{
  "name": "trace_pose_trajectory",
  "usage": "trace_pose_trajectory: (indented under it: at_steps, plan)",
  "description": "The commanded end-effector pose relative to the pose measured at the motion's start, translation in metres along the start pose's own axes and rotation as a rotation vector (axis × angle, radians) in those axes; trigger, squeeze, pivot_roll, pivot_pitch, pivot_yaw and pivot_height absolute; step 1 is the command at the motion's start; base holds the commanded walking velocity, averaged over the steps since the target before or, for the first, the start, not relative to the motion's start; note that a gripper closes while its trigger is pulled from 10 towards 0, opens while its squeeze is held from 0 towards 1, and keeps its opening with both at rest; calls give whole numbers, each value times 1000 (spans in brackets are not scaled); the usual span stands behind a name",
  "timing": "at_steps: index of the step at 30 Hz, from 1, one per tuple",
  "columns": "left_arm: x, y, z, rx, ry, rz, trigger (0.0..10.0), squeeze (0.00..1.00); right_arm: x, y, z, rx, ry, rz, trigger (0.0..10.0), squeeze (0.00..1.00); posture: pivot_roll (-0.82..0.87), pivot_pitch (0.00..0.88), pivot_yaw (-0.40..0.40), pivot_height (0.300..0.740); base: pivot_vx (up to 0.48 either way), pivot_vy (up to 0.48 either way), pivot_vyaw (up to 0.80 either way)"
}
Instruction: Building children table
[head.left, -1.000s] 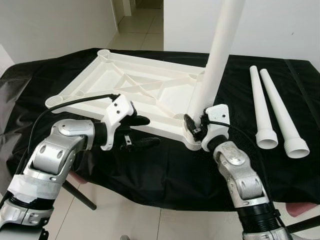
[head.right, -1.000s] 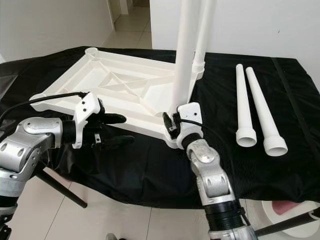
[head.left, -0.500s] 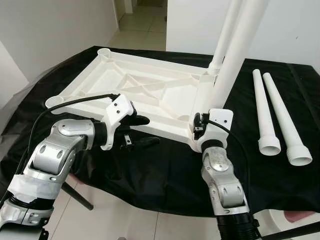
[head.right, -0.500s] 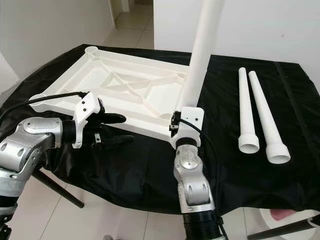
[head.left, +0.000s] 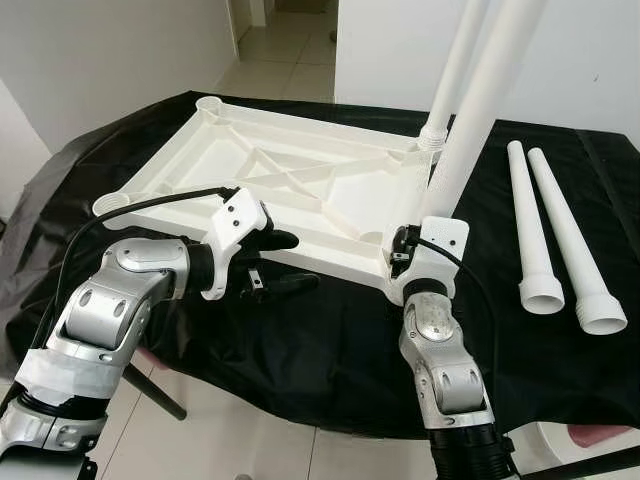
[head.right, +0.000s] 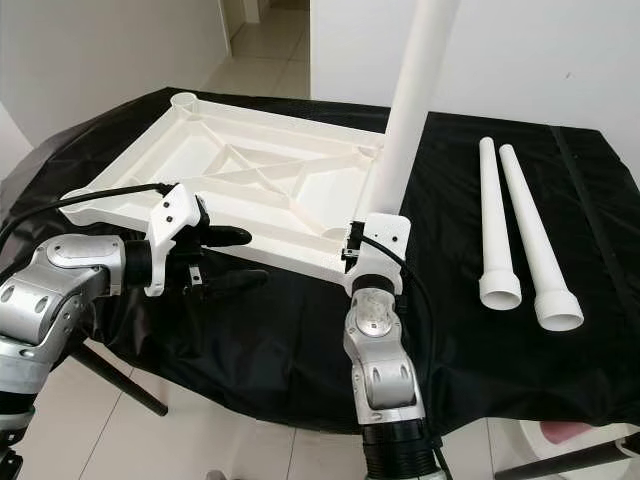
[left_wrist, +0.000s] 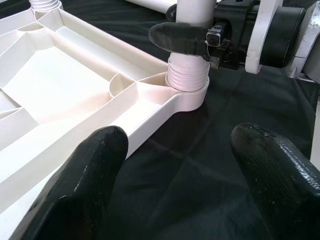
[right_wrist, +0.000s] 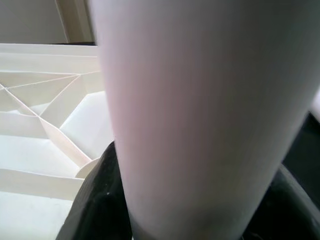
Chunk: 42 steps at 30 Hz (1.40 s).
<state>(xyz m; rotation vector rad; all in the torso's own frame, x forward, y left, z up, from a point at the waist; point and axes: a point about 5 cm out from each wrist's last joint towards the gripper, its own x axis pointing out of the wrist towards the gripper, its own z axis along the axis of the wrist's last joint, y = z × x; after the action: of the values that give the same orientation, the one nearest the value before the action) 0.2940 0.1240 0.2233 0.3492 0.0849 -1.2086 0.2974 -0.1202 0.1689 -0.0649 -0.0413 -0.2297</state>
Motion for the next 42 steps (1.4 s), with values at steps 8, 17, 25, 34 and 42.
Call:
trace_pose_trajectory:
  at_steps: [8,17,25,34,42]
  plan:
    - [-2,3,0,2,2,42,10000,0,-5,-10,-45,-52,176,39,10000,0,-82,132,91,740,0,0,0]
    - [-2,3,0,1,1,44,10000,0,-1,-2,-19,-40,12,187,10000,0,-83,134,91,740,0,0,0]
    - [-2,4,0,2,0,46,10000,0,0,-3,-13,-49,-44,215,10000,1000,-83,135,92,740,0,0,0]
    - [-2,4,0,2,0,44,10000,0,-1,-1,-4,-20,-103,268,10000,0,-85,133,94,740,0,0,0]
    - [-1,3,1,3,-2,42,10000,0,-1,-2,15,-37,-202,314,10000,0,-85,133,94,740,0,0,0]
